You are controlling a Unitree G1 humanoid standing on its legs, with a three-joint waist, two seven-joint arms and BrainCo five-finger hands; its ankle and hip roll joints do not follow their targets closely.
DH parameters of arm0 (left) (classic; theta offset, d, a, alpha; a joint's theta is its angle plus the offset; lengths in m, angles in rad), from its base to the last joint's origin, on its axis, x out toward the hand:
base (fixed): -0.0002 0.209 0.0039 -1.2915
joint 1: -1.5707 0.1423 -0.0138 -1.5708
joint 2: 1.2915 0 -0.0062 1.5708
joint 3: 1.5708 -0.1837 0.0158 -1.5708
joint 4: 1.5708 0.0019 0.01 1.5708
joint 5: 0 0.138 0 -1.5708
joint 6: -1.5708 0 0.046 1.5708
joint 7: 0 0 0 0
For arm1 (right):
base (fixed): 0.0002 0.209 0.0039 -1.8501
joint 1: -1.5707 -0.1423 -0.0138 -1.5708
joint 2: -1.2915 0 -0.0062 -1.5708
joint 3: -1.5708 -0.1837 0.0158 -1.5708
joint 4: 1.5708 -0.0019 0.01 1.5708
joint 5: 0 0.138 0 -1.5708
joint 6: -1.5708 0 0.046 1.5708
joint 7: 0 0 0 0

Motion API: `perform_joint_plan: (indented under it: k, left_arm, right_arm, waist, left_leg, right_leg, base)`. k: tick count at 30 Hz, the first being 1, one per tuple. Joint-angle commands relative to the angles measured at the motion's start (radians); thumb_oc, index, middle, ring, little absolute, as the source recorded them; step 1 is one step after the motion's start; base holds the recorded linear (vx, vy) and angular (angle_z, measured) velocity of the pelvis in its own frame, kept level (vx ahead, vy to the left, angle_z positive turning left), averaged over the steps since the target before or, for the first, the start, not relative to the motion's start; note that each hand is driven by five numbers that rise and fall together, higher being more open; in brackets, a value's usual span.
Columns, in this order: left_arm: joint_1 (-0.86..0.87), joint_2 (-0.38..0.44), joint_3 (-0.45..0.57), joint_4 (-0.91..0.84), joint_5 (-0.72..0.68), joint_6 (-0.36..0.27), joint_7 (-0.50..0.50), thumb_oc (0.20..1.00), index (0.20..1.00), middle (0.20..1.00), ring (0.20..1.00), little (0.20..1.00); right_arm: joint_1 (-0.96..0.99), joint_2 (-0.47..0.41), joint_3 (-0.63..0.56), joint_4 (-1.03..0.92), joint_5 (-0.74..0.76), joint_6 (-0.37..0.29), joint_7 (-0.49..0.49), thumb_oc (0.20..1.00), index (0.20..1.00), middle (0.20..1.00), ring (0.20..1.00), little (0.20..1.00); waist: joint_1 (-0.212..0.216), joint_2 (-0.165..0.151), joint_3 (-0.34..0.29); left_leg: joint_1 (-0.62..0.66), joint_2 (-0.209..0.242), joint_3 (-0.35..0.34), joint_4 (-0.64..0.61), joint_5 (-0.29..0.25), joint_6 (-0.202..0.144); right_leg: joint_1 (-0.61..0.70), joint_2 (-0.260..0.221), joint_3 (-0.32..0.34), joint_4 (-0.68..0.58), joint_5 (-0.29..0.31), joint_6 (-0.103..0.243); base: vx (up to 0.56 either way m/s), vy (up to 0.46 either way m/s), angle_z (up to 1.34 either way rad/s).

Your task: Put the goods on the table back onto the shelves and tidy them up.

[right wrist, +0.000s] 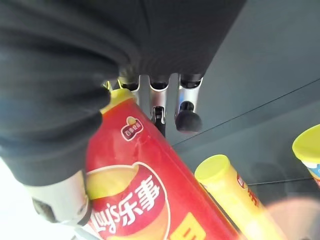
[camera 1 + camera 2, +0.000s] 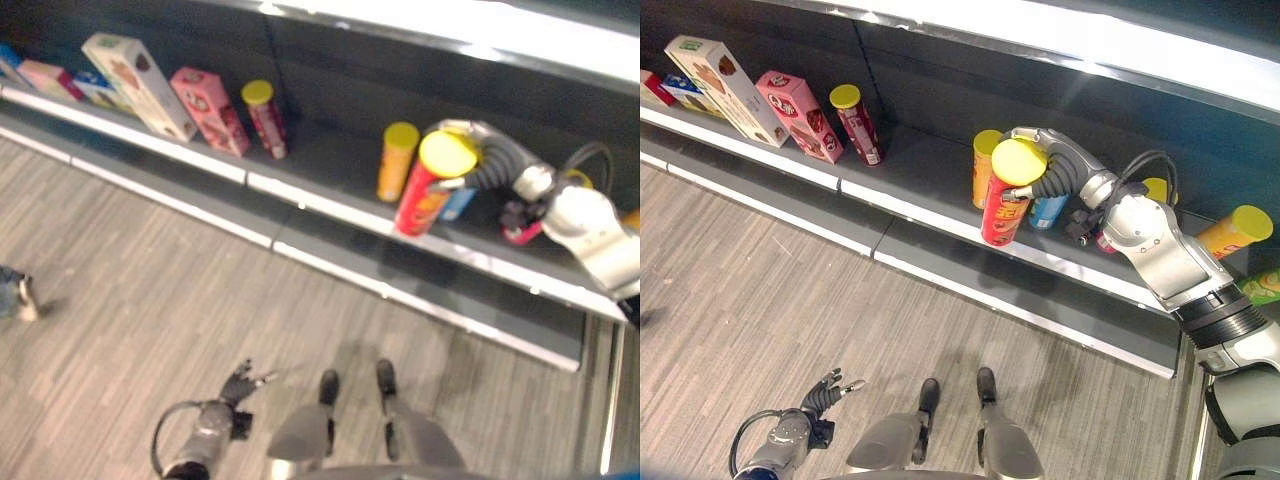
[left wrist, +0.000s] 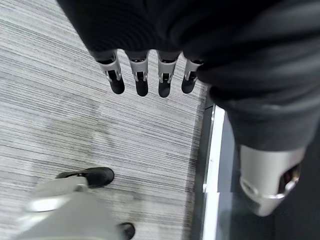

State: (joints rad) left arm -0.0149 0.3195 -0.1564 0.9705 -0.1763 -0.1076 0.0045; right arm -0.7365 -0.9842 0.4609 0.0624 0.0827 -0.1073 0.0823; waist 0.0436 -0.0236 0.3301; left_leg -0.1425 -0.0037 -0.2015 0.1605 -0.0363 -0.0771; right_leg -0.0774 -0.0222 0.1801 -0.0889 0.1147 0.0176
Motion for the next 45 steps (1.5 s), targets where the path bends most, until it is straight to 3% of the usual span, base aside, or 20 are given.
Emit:
perform_joint_plan:
  k: [1, 4, 5, 6, 7, 8, 10, 16, 17, 20, 24, 28, 32, 36, 38, 40, 42, 43, 44, 45]
  left_arm:
    - [0.075, 0.049, -0.011, -0.016, -0.014, -0.025, 0.017, 1.000, 1.000, 1.000, 1.000, 1.000]
    - [0.062, 0.063, -0.018, -0.009, -0.004, -0.033, 0.025, 1.000, 1.000, 1.000, 1.000, 1.000]
    - [0.066, 0.067, -0.024, -0.012, 0.001, -0.032, 0.017, 1.000, 1.000, 1.000, 1.000, 1.000]
    - [0.047, 0.067, -0.030, -0.003, 0.026, -0.031, 0.006, 1.000, 1.000, 1.000, 1.000, 1.000]
    - [0.041, 0.069, -0.045, -0.009, 0.034, -0.035, 0.005, 1.000, 1.000, 1.000, 1.000, 1.000]
    - [0.032, 0.081, -0.047, -0.014, 0.039, -0.032, 0.002, 1.000, 1.000, 1.000, 1.000, 1.000]
    - [0.031, 0.103, -0.028, -0.029, 0.018, -0.029, 0.008, 1.000, 1.000, 1.000, 1.000, 1.000]
    - [0.062, 0.119, 0.043, 0.001, -0.011, -0.014, 0.009, 1.000, 1.000, 1.000, 1.000, 1.000]
    - [0.064, 0.109, 0.054, 0.022, -0.021, -0.013, 0.015, 1.000, 1.000, 1.000, 1.000, 1.000]
    - [0.063, 0.088, 0.048, 0.037, -0.007, -0.010, 0.005, 1.000, 1.000, 1.000, 1.000, 1.000]
    - [0.057, 0.054, 0.036, -0.004, -0.020, -0.017, 0.008, 1.000, 1.000, 1.000, 1.000, 1.000]
    - [0.054, 0.041, 0.024, -0.031, -0.026, -0.014, 0.007, 1.000, 1.000, 1.000, 1.000, 1.000]
    - [0.049, 0.052, 0.007, -0.046, -0.024, -0.016, 0.014, 1.000, 1.000, 1.000, 1.000, 1.000]
    - [0.043, 0.059, -0.002, -0.042, -0.027, -0.020, 0.021, 1.000, 1.000, 1.000, 1.000, 1.000]
    - [0.048, 0.065, -0.003, -0.049, -0.032, -0.035, 0.038, 1.000, 1.000, 1.000, 1.000, 1.000]
    - [0.060, 0.066, -0.004, -0.067, -0.022, -0.040, 0.038, 1.000, 1.000, 1.000, 1.000, 1.000]
    - [0.060, 0.063, -0.003, -0.063, -0.011, -0.040, 0.040, 1.000, 1.000, 1.000, 1.000, 1.000]
    - [0.035, 0.073, -0.010, -0.031, 0.024, -0.035, 0.032, 1.000, 1.000, 1.000, 1.000, 1.000]
    - [0.034, 0.073, -0.010, -0.031, 0.024, -0.035, 0.032, 1.000, 1.000, 1.000, 1.000, 1.000]
    - [0.026, 0.078, -0.015, -0.022, 0.024, -0.033, 0.039, 1.000, 1.000, 1.000, 1.000, 1.000]
  right_arm:
    - [0.028, -0.022, -0.068, -0.085, 0.062, -0.063, -0.025, 0.200, 0.200, 0.200, 0.200, 0.200]
    - [0.076, -0.032, -0.111, -0.092, 0.065, -0.074, -0.037, 0.200, 0.200, 0.200, 0.200, 0.200]
    - [0.080, -0.034, -0.115, -0.105, 0.061, -0.068, -0.033, 0.200, 0.200, 0.200, 0.200, 0.200]
    - [0.108, -0.043, -0.141, -0.104, 0.036, -0.056, -0.025, 0.200, 0.200, 0.200, 0.200, 0.200]
    - [0.127, -0.032, -0.140, -0.097, 0.019, -0.050, -0.028, 0.200, 0.200, 0.200, 0.200, 0.200]
    - [0.112, -0.022, -0.128, -0.085, 0.012, -0.045, -0.025, 0.200, 0.200, 0.200, 0.200, 0.200]
    - [0.077, 0.004, -0.099, -0.077, 0.019, -0.043, -0.035, 0.200, 0.200, 0.200, 0.200, 0.200]
    - [-0.029, 0.025, -0.034, -0.032, 0.051, -0.062, -0.041, 0.200, 0.200, 0.200, 0.200, 0.200]
    - [-0.049, 0.037, -0.019, 0.003, 0.069, -0.070, -0.049, 0.200, 0.200, 0.200, 0.200, 0.200]
    - [-0.030, 0.023, -0.027, -0.001, 0.064, -0.058, -0.040, 0.200, 0.200, 0.200, 0.200, 0.200]
    - [-0.007, -0.005, -0.053, -0.027, 0.059, -0.053, -0.050, 0.200, 0.200, 0.200, 0.200, 0.200]
    - [0.024, -0.019, -0.068, -0.040, 0.054, -0.042, -0.045, 0.200, 0.200, 0.200, 0.200, 0.200]
    - [0.043, -0.015, -0.077, -0.046, 0.055, -0.045, -0.044, 0.200, 0.200, 0.200, 0.200, 0.200]
    - [0.057, 0.006, -0.073, -0.043, 0.054, -0.045, -0.047, 0.200, 0.200, 0.200, 0.200, 0.200]
    - [0.054, 0.031, -0.056, -0.046, 0.058, -0.047, -0.046, 0.200, 0.200, 0.200, 0.200, 0.200]
    - [0.039, 0.060, -0.029, -0.059, 0.055, -0.046, -0.031, 0.200, 0.200, 0.200, 0.200, 0.200]
    - [0.053, 0.069, -0.037, -0.055, 0.044, -0.041, -0.027, 0.200, 0.200, 0.200, 0.200, 0.200]
    - [0.086, 0.063, -0.061, -0.047, 0.011, -0.029, -0.013, 0.200, 0.200, 0.200, 0.200, 0.200]
    - [0.086, 0.063, -0.062, -0.047, 0.011, -0.029, -0.013, 0.200, 0.200, 0.200, 0.200, 0.200]
    - [0.094, 0.077, -0.058, -0.044, 0.000, -0.030, -0.021, 0.200, 0.200, 0.200, 0.200, 0.200]
  waist:
    - [0.004, -0.032, -0.119]
    - [0.001, -0.024, -0.136]
    - [-0.002, -0.019, -0.148]
    - [-0.020, -0.006, -0.170]
    - [-0.030, -0.015, -0.168]
    - [-0.032, -0.025, -0.166]
    - [-0.015, -0.024, -0.156]
    - [0.043, -0.049, -0.164]
    - [0.061, -0.065, -0.170]
    - [0.046, -0.069, -0.159]
    - [0.031, -0.054, -0.123]
    - [0.031, -0.047, -0.124]
    - [0.035, -0.049, -0.154]
    - [0.032, -0.041, -0.173]
    - [0.049, -0.032, -0.184]
    - [0.062, -0.024, -0.200]
    - [0.060, -0.019, -0.212]
    - [0.038, -0.027, -0.225]
    - [0.039, -0.028, -0.225]
    - [0.037, -0.031, -0.217]
  left_leg:
    - [-0.076, 0.203, -0.105, -0.115, 0.074, -0.089]
    - [-0.103, 0.227, -0.167, -0.147, 0.115, -0.112]
    - [-0.085, 0.222, -0.175, -0.151, 0.085, -0.111]
    - [-0.052, 0.199, -0.139, -0.133, 0.019, -0.108]
    - [-0.051, 0.164, -0.110, -0.073, -0.014, -0.100]
    - [-0.049, 0.140, -0.080, -0.059, -0.039, -0.085]
    - [-0.041, 0.127, -0.018, -0.062, -0.052, -0.056]
    - [0.015, 0.055, 0.111, -0.190, 0.012, -0.001]
    - [0.027, 0.028, 0.128, -0.219, 0.028, 0.005]
    - [0.053, -0.008, 0.111, -0.213, 0.011, 0.013]
    - [0.024, -0.033, 0.125, -0.045, -0.058, -0.008]
    - [-0.023, 0.008, 0.133, -0.015, -0.046, -0.021]
    - [-0.070, 0.122, 0.069, -0.151, 0.071, -0.046]
    - [-0.134, 0.203, 0.015, -0.218, 0.126, -0.087]
    - [-0.141, 0.225, -0.060, -0.190, 0.132, -0.106]
    - [-0.107, 0.229, -0.121, -0.138, 0.108, -0.116]
    - [-0.089, 0.224, -0.107, -0.120, 0.080, -0.119]
    - [-0.075, 0.194, -0.032, -0.097, 0.020, -0.112]
    - [-0.075, 0.194, -0.031, -0.096, 0.020, -0.112]
    - [-0.080, 0.173, -0.003, -0.062, -0.002, -0.101]
  right_leg:
    - [0.017, -0.153, 0.045, 0.060, -0.142, 0.155]
    - [0.032, -0.193, 0.080, 0.050, -0.148, 0.173]
    - [0.027, -0.207, 0.094, 0.055, -0.145, 0.178]
    - [0.037, -0.284, 0.098, 0.037, -0.097, 0.210]
    - [0.023, -0.331, 0.108, 0.043, -0.002, 0.212]
    - [-0.019, -0.344, 0.113, 0.048, 0.081, 0.203]
    - [-0.051, -0.343, 0.006, 0.050, 0.063, 0.168]
    - [0.002, -0.071, -0.214, 0.166, -0.181, 0.120]
    - [0.020, -0.005, -0.228, 0.142, -0.202, 0.099]
    - [0.000, 0.039, -0.167, 0.111, -0.192, 0.078]
    - [0.043, -0.001, -0.196, 0.089, -0.195, 0.057]
    - [0.079, -0.038, -0.205, 0.068, -0.206, 0.069]
    - [0.099, -0.077, -0.178, 0.060, -0.232, 0.090]
    - [0.153, -0.148, -0.094, 0.083, -0.267, 0.121]
    - [0.175, -0.196, -0.039, 0.099, -0.263, 0.139]
    - [0.180, -0.240, 0.007, 0.103, -0.232, 0.155]
    - [0.186, -0.276, 0.004, 0.091, -0.204, 0.174]
    - [0.163, -0.361, -0.001, 0.068, -0.080, 0.209]
    - [0.163, -0.362, -0.001, 0.068, -0.079, 0.209]
    - [0.126, -0.395, -0.005, 0.073, 0.021, 0.195]
  base:
    - [0.23, 0.433, -0.30]
    - [0.17, 0.390, -0.33]
    - [0.28, 0.832, -0.48]
    - [0.24, 0.859, -0.59]
    - [0.18, 0.860, -0.65]
    - [0.04, 0.553, -0.76]
    - [-0.03, 0.449, -0.80]
    - [-0.04, 0.379, -0.72]
    - [0.07, 0.208, -0.71]
    - [0.14, 0.103, -0.42]
    - [0.10, 0.111, 0.30]
    - [0.13, 0.146, 0.32]
    - [0.24, 0.202, 0.03]
    - [0.35, 0.386, -0.15]
    - [0.39, 0.541, -0.59]
    - [0.30, 0.476, -0.94]
    - [0.23, 0.529, -0.81]
    - [0.23, 0.650, -0.46]
    - [0.11, 0.631, -0.30]
    - [0.00, 0.350, -0.42]
